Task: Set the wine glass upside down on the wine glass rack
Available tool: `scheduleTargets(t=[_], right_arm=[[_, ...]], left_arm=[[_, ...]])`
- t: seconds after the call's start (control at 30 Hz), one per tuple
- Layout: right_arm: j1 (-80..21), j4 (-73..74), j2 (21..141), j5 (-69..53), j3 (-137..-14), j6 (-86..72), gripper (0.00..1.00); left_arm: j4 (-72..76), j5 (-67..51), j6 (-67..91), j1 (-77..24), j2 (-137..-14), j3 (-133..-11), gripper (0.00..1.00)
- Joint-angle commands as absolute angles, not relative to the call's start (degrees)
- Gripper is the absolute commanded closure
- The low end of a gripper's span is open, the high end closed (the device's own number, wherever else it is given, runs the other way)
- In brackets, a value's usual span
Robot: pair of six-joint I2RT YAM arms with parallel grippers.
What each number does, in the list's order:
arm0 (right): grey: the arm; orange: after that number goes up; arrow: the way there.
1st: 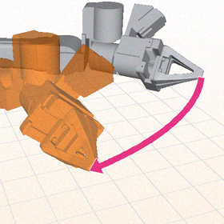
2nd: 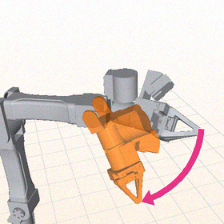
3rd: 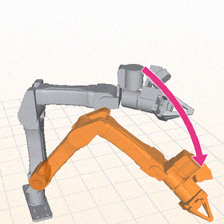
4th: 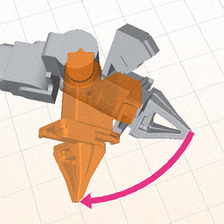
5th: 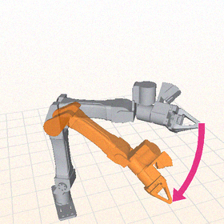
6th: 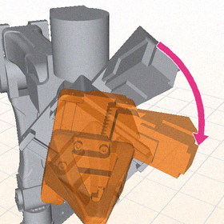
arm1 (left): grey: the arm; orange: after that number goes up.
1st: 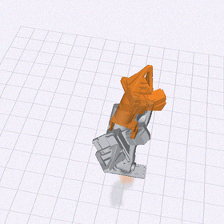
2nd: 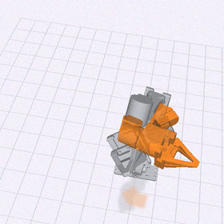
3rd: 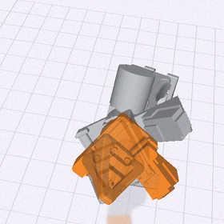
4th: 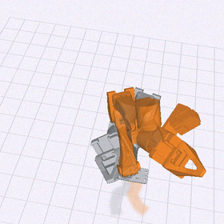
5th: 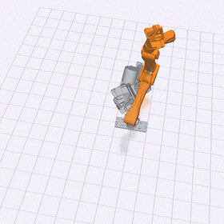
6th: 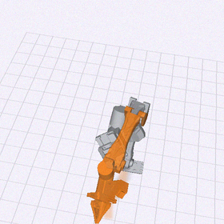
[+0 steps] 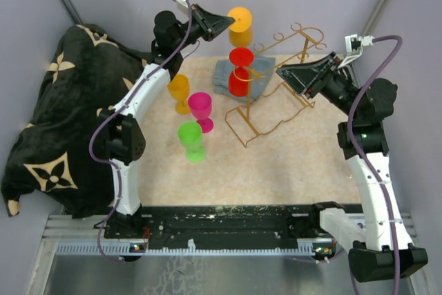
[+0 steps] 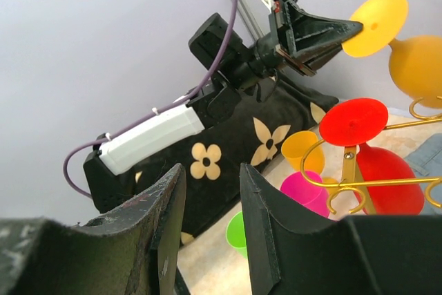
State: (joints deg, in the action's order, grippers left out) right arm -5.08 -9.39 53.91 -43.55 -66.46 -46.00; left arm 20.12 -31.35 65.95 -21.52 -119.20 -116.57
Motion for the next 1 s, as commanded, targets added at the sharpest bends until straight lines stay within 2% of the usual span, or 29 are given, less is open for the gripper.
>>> scheduleTargets(t=[0.0, 0.97], right_arm=[[-5.2, -10.2, 52.3, -42.8, -68.7, -44.6, 0.62], [-5.2, -10.2, 52.1, -42.8, -68.0, -45.2, 0.62]], left_arm=[[18.0, -30.5, 64.1, -22.9, -120.4, -119.0, 1.0], [11.3, -34.0, 62.1, -27.4, -122.6, -121.1, 1.0]])
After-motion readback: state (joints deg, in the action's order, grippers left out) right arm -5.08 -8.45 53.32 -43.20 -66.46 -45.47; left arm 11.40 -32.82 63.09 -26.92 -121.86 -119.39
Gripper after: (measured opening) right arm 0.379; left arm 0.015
